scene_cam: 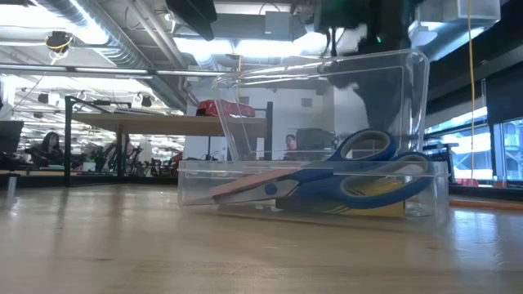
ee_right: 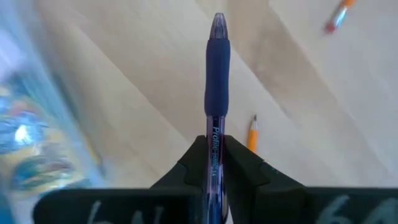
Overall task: Pack school essentials
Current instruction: Put the blue pen into the transparent supply box
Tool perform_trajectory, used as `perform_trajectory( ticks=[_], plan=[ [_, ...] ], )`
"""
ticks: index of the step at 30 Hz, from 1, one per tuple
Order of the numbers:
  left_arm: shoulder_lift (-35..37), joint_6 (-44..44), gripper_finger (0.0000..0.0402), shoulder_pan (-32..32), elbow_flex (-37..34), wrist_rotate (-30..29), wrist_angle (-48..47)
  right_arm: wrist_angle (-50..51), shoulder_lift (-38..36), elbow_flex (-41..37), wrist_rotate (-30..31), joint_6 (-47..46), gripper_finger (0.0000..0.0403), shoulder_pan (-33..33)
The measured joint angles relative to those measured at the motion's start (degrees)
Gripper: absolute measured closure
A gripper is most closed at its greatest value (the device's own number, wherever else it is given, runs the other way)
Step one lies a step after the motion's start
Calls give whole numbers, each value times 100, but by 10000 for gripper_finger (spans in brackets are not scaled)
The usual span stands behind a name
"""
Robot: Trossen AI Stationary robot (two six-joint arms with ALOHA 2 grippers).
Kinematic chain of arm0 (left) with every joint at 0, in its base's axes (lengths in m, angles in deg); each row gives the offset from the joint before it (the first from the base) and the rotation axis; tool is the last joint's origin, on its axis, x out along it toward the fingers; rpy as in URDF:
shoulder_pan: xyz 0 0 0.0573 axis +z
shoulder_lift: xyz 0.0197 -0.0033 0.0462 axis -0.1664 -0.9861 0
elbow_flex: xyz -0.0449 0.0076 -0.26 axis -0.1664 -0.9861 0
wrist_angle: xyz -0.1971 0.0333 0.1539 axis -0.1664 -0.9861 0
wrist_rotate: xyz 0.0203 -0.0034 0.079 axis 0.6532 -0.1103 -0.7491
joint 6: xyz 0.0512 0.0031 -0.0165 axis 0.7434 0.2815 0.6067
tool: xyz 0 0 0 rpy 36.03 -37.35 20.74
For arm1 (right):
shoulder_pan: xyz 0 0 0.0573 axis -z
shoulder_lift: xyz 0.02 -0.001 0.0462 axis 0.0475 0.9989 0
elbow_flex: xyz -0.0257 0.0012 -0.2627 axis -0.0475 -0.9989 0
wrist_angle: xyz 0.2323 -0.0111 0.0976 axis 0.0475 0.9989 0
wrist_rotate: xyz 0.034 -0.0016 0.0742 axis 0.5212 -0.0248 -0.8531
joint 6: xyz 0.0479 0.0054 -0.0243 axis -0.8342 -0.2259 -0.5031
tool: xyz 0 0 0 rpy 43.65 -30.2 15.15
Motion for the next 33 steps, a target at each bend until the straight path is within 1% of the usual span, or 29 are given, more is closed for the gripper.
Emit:
perform_trajectory(
  ticks=[5, 9, 14, 19, 26, 31, 33],
  plan=[
    [0, 2, 8, -2, 0, -2, 0, 340, -8, 755, 246, 104, 369, -140],
    [0, 2, 8, -2, 0, -2, 0, 406, -11, 1242, 362, 115, 368, -364],
    [0, 2, 8, -1, 0, -2, 0, 402, -11, 1709, 672, 90, 369, -703],
    [0, 4, 8, 0, 0, -2, 0, 396, 4, 2131, 848, -42, 369, -1038],
    [0, 5, 8, -9, 0, 6, 0, 50, 9, 2474, 892, -69, 370, -1484],
    [0, 175, 8, -207, -2, 262, 16, -386, 13, 2496, 892, -72, 369, -1751],
    [4, 297, 8, -314, -70, 391, 183, -555, 13, 2496, 894, -75, 369, -1851]
  ],
)
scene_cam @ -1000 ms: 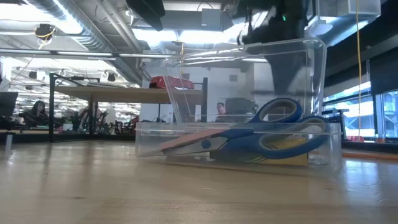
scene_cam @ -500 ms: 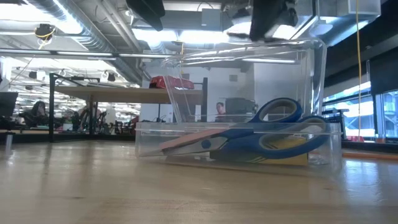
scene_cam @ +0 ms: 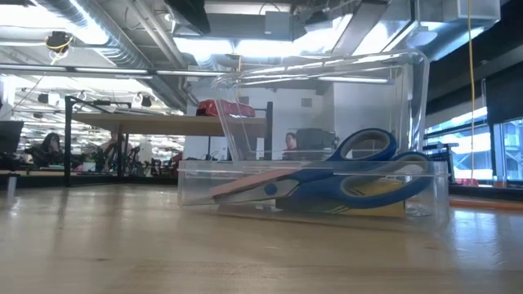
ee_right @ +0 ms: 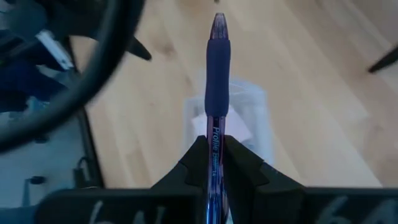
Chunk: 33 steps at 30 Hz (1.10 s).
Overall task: Pack school essentials
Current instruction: Put the blue pen into the transparent supply box
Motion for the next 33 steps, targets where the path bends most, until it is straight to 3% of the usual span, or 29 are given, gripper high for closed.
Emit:
perform_trajectory(
  ticks=[10, 17, 25, 33],
  plan=[
    [2, 519, 8, -398, -904, 51, 1637, -498, 33, 0, 61, -149, 368, -399],
    [-2, 742, 8, -694, -1482, 1010, 2336, -695, 389, 0, 104, -150, 367, -514],
    [-2, 797, 8, -690, -2158, 993, 3128, -969, 778, -9, -57, -167, 366, -512],
    [-45, 1550, 8, -418, -2408, 952, 3717, -1077, 804, -7, -110, -432, 366, -537]
  ],
)
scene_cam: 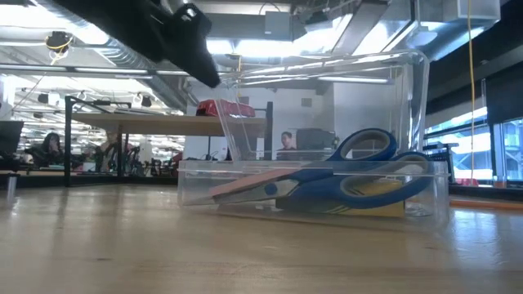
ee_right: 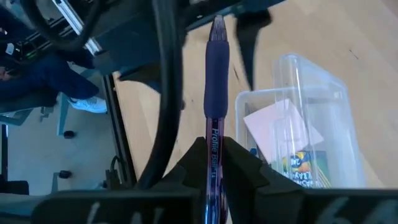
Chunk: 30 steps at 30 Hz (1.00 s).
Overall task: Pack school essentials
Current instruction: Put the blue pen into the transparent supply box
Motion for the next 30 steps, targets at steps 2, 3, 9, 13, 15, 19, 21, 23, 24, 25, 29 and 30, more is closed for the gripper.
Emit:
perform_trajectory(
  ticks=[2, 3, 9, 13, 15, 19, 21, 23, 24, 25, 29, 30],
  plan=[
    [4, 104, 8, 105, 0, -13, 21, -24, 0, 0, 1, 0, 366, -30],
    [4, 114, 8, 154, 0, -13, 17, -23, 0, 0, 1, -2, 366, -53],
    [4, 262, 8, 414, 0, -11, 8, -42, 21, 0, 4, 0, 366, -126],
    [4, 413, 8, 548, 0, -4, 2, -60, 145, 2, 8, -20, 366, -144],
    [4, 413, 8, 605, 0, -7, -4, -31, 231, 0, -4, -22, 366, -148],
    [4, 413, 8, 686, 0, -7, -5, -47, 458, 0, -57, -21, 366, -148],
    [4, 412, 8, 709, 0, -7, -9, -42, 570, 0, -54, -22, 366, -148],
    [4, 413, 8, 709, 0, -9, -9, -33, 673, 0, -53, -22, 366, -148],
    [4, 412, 8, 709, 0, -7, -9, -17, 734, 0, -53, -21, 366, -148],
    [4, 411, 8, 709, 0, -7, -11, 10, 780, 0, -51, -22, 366, -148],
    [4, 411, 8, 707, 0, -7, -15, 444, 952, 0, -49, -183, 366, -148],
    [4, 412, 8, 707, 0, -6, -17, 589, 984, 0, -45, -278, 366, -148]
  ],
)
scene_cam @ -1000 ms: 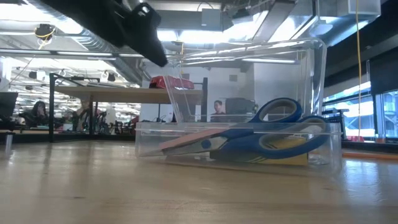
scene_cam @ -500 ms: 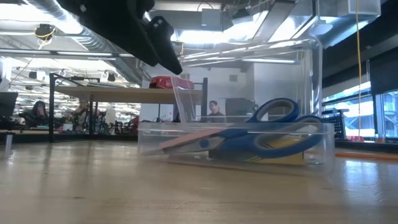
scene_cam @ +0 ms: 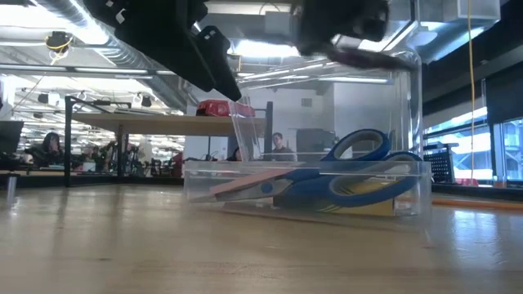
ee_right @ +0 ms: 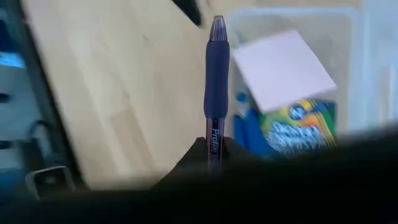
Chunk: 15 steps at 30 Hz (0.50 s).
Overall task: Pack school essentials
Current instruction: Put the blue pen into the transparent supply box
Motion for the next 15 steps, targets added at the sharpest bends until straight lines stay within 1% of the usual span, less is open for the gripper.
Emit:
perform_trajectory(
  ticks=[4, 9, 15],
  plan=[
    [-4, 1, 8, 0, 0, 1, -10, 360, 22, 4, 30, -135, 366, 26],
    [-4, -1, 8, 2, 0, 1, -7, 609, 23, 7, 313, -129, 366, 124],
    [-4, -1, 8, 2, 2, -3, -8, 612, 138, 7, 342, 258, 366, 277]
  ],
)
